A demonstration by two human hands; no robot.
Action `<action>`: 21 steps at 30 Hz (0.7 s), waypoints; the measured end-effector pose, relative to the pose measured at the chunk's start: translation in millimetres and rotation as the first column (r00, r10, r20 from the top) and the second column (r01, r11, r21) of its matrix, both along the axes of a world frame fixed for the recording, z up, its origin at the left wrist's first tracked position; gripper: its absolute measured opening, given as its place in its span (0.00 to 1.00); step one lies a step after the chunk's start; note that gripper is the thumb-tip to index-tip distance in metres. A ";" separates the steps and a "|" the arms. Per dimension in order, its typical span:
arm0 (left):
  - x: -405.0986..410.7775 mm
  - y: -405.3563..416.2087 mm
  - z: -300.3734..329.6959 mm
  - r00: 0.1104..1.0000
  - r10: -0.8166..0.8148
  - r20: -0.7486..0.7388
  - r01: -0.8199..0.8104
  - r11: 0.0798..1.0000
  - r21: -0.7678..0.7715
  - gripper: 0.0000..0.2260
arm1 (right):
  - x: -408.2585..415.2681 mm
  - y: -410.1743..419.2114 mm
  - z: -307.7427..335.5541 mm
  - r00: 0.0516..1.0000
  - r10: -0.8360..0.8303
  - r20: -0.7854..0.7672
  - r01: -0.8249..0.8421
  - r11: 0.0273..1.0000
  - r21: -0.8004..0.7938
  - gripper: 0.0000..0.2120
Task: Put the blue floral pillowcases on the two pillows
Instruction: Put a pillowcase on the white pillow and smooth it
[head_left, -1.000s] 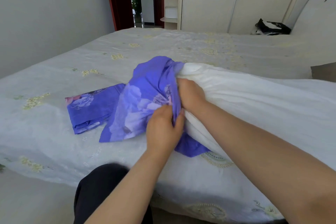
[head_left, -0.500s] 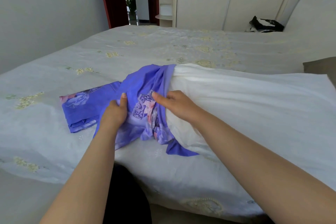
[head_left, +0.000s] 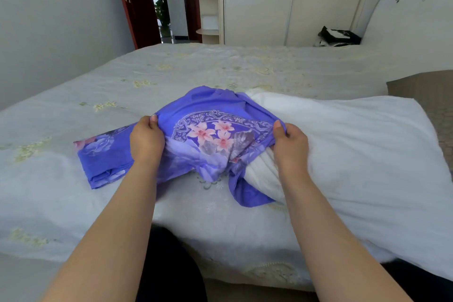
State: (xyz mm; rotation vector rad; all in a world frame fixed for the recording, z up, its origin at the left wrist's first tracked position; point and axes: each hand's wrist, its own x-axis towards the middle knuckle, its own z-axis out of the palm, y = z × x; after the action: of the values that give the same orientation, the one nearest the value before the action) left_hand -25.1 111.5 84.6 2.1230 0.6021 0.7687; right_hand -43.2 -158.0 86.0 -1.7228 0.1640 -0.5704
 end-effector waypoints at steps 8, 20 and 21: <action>-4.1 -23.2 41.6 0.981 -0.039 0.190 0.036 0.999 0.021 0.17 | -53.5 88.6 -23.7 0.915 0.350 -0.199 -0.309 0.928 0.210 0.19; -27.4 14.8 -46.1 0.957 -0.079 -0.280 0.096 0.994 0.049 0.12 | -75.9 -37.8 -32.8 0.978 -0.061 -0.200 -0.089 0.743 -0.663 0.18; -28.7 16.9 -40.7 0.974 -0.064 -0.219 0.085 0.992 0.089 0.12 | -78.6 -35.8 -22.9 0.972 -0.082 -0.219 -0.102 0.693 -0.714 0.22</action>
State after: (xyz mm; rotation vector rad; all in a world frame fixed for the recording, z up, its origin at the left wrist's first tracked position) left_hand -53.9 128.4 43.9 2.3244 0.6049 0.5395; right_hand -121.7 -193.8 63.1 -2.5774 0.0981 -0.4394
